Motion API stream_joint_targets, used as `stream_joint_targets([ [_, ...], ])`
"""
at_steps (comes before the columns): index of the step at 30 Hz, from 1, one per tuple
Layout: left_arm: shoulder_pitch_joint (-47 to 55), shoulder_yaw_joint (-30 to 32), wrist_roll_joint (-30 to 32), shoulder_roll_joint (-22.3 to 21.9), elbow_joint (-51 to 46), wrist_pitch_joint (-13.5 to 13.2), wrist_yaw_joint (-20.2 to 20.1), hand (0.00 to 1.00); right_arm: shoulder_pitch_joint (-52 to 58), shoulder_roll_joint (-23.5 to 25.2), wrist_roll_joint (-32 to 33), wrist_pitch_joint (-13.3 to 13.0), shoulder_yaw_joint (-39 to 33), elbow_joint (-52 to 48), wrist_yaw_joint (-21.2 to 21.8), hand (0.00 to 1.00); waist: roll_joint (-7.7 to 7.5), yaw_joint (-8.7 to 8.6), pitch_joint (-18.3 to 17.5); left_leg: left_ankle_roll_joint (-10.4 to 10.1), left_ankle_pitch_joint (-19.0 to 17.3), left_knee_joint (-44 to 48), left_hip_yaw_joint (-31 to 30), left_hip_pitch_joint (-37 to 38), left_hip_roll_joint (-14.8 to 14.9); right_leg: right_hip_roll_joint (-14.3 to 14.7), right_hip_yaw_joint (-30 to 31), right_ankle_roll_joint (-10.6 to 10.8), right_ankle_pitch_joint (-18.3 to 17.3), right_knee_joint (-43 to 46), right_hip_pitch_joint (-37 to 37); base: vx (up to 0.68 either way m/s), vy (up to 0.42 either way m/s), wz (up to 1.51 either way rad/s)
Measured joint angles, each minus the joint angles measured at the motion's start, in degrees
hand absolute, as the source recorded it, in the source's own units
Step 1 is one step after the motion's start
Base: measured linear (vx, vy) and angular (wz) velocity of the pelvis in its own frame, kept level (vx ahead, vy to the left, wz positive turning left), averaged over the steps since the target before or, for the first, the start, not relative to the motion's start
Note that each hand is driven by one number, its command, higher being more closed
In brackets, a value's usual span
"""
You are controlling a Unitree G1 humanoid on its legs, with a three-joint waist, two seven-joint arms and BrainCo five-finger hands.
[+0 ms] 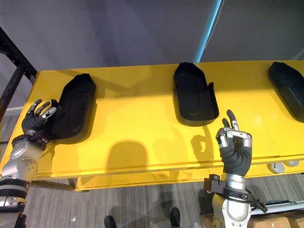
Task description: Walk over and take plastic housings, then place them on the shelf
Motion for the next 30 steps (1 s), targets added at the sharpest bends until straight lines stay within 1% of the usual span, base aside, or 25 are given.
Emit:
stream_joint_targets([
  [6,-3.58,-2.11,0.26,0.02,1.24,0.96,0.74,0.00,1.76,0.59,0.02,0.53,1.29,-0.24,0.88,0.00,0.33,-0.32,0.21,0.00,-0.01,0.00,0.04,1.27,0.00,0.00,0.04,0.00,-0.01,-0.04,1.26,-0.04,0.022,-0.01],
  [8,-5.23,-2.13,2.01,0.02,1.18,1.21,0.80,0.00,1.83,0.71,0.04,0.71,1.92,-0.25,1.67,0.00,0.49,-0.35,0.32,0.00,-0.02,0.00,0.02,1.90,0.00,0.01,0.00,0.00,-0.02,-0.06,1.89,-0.05,0.017,0.02],
  [10,-7.60,-1.97,5.25,0.06,0.22,1.20,1.17,0.00,2.09,0.80,0.03,0.75,2.43,-0.24,2.42,0.00,0.53,-0.25,0.33,0.01,-0.02,0.00,-0.13,2.08,0.00,0.01,-0.18,0.00,-0.02,-0.04,2.27,-0.06,0.020,0.05],
  [11,-7.98,-1.27,7.61,0.08,-3.20,1.21,2.24,0.00,2.42,0.95,0.04,0.76,2.96,-0.24,2.87,0.00,0.53,-0.21,0.33,0.01,-0.02,0.00,-0.20,2.36,-0.01,-0.01,-0.22,0.00,-0.02,-0.03,2.59,-0.04,0.018,0.02],
  [12,-7.97,0.30,11.34,0.04,-8.62,1.12,3.71,0.00,3.06,1.02,0.03,0.77,3.82,-0.24,3.41,0.00,0.53,-0.12,0.33,0.01,-0.02,0.00,-0.30,2.68,-0.01,-0.01,-0.27,0.01,-0.02,-0.04,2.92,-0.04,0.016,0.03],
  [13,-7.94,1.40,13.45,-0.05,-11.67,0.87,4.72,1.00,3.45,1.03,0.01,0.77,4.17,-0.24,3.70,0.00,0.55,-0.11,0.32,0.00,-0.01,0.00,-0.47,2.72,-0.01,-0.01,-0.38,0.02,-0.04,-0.05,3.05,-0.03,0.012,0.07],
  [14,-7.42,4.75,18.60,-1.03,-19.31,-0.51,6.63,1.00,3.99,1.06,-0.02,0.78,4.53,-0.23,4.29,0.00,0.60,-0.21,0.29,0.01,-0.01,0.00,-0.84,2.84,-0.01,-0.02,-0.61,0.06,-0.08,-0.09,3.41,-0.02,0.008,0.08],
  [15,-6.88,6.62,21.16,-1.99,-23.14,-1.64,7.67,1.00,4.38,1.08,-0.02,0.78,4.49,-0.23,4.59,0.00,0.65,-0.23,0.25,0.01,-0.01,0.00,-0.99,2.98,-0.03,-0.06,-0.69,0.10,-0.11,-0.10,3.61,-0.01,0.012,0.06],
  [16,-5.15,9.83,28.89,-4.22,-29.82,-4.10,11.06,1.00,5.00,1.09,-0.03,0.78,4.43,-0.21,4.90,0.00,0.78,-0.17,0.17,0.01,-0.01,-0.01,-1.10,3.60,-0.06,-0.11,-0.71,0.17,-0.18,-0.16,4.30,-0.01,0.013,0.06],
  [17,-1.74,12.62,35.24,-7.06,-36.23,-6.13,14.07,1.00,5.99,1.12,-0.03,0.76,4.22,-0.22,5.32,0.00,1.28,-0.22,-0.64,0.01,-0.02,-0.01,-1.48,3.76,-0.06,-0.12,-0.89,0.22,-0.23,-0.45,4.81,-0.01,0.013,0.07],
  [18,0.68,13.84,37.56,-8.81,-39.53,-6.82,15.17,1.00,6.25,1.22,-0.03,0.76,4.03,-0.21,5.43,0.00,1.61,-0.19,-1.17,0.00,-0.02,-0.02,-1.55,3.76,-0.06,-0.13,-1.06,0.23,-0.24,-0.61,4.99,0.00,0.010,0.15],
  [19,7.15,15.83,41.48,-13.39,-46.38,-8.58,16.01,1.00,7.20,2.21,-0.02,0.74,2.97,-0.22,5.95,0.00,2.42,-0.18,-2.11,0.00,-0.02,-0.02,-2.03,3.79,-0.05,-0.13,-1.93,0.30,-0.29,-1.04,5.70,0.00,0.009,0.25],
  [20,14.42,15.97,43.64,-18.84,-52.59,-10.31,15.82,1.00,8.14,3.59,0.02,0.73,2.01,-0.21,6.14,0.00,3.15,-0.15,-2.79,-0.03,-0.06,-0.03,-2.86,3.85,-0.03,-0.14,-2.55,0.44,-0.57,-1.13,6.44,0.00,0.011,0.28],
  [21,18.32,15.67,44.30,-21.62,-55.43,-10.90,15.71,1.00,8.45,4.17,0.02,0.73,1.63,-0.17,6.22,0.00,3.35,-0.09,-3.08,-0.04,-0.06,-0.03,-3.00,3.89,-0.01,-0.15,-2.87,0.43,-0.63,-1.12,6.62,-0.02,0.017,0.22],
  [22,25.70,14.05,45.13,-27.08,-59.47,-12.14,14.50,1.00,8.52,5.16,0.08,0.73,1.26,-0.14,6.59,0.00,3.53,0.45,-3.31,-0.06,-0.08,-0.03,-3.01,4.00,0.02,-0.14,-3.21,0.43,-0.65,-1.12,6.88,-0.05,0.025,0.16],
  [23,31.69,10.43,45.18,-31.86,-61.70,-12.39,13.17,1.00,8.42,5.90,0.18,0.73,1.24,-0.02,6.93,0.00,3.51,1.14,-3.41,-0.13,-0.14,-0.04,-3.37,3.99,0.03,-0.17,-3.56,0.45,-0.67,-1.13,7.26,-0.07,0.028,0.15],
  [25,37.34,5.65,45.13,-35.50,-61.93,-12.41,11.29,1.00,8.23,6.98,0.26,0.73,1.88,0.08,7.34,0.00,3.37,1.72,-3.95,-0.19,-0.21,-0.24,-3.85,3.67,-0.01,-0.23,-3.90,0.59,-1.02,-1.22,7.35,-0.09,0.029,0.14],
  [26,41.32,1.84,45.18,-37.40,-61.91,-12.38,9.59,1.00,7.89,7.49,0.28,0.73,3.37,0.09,7.75,0.00,3.23,1.95,-4.09,-0.36,-0.46,-0.28,-3.98,3.50,-0.03,-0.25,-3.99,0.83,-1.17,-1.32,7.34,-0.10,0.025,0.09],
  [29,43.95,-1.86,45.17,-38.86,-61.64,-12.40,6.89,1.00,8.05,7.51,0.27,0.73,4.59,0.14,8.18,0.00,3.20,1.79,-4.67,-0.21,-0.28,-0.28,-4.52,2.38,-0.06,-0.08,-3.88,0.85,-1.13,-2.01,6.85,-0.08,0.016,0.08],
  [30,44.63,-2.13,45.20,-39.09,-61.09,-12.44,6.04,1.00,7.95,7.50,0.27,0.72,4.51,0.13,8.15,0.00,3.12,1.75,-4.89,-0.10,-0.06,-0.27,-4.54,1.53,-0.06,-0.06,-3.71,0.77,-0.97,-2.04,6.04,-0.05,0.010,0.04],
])
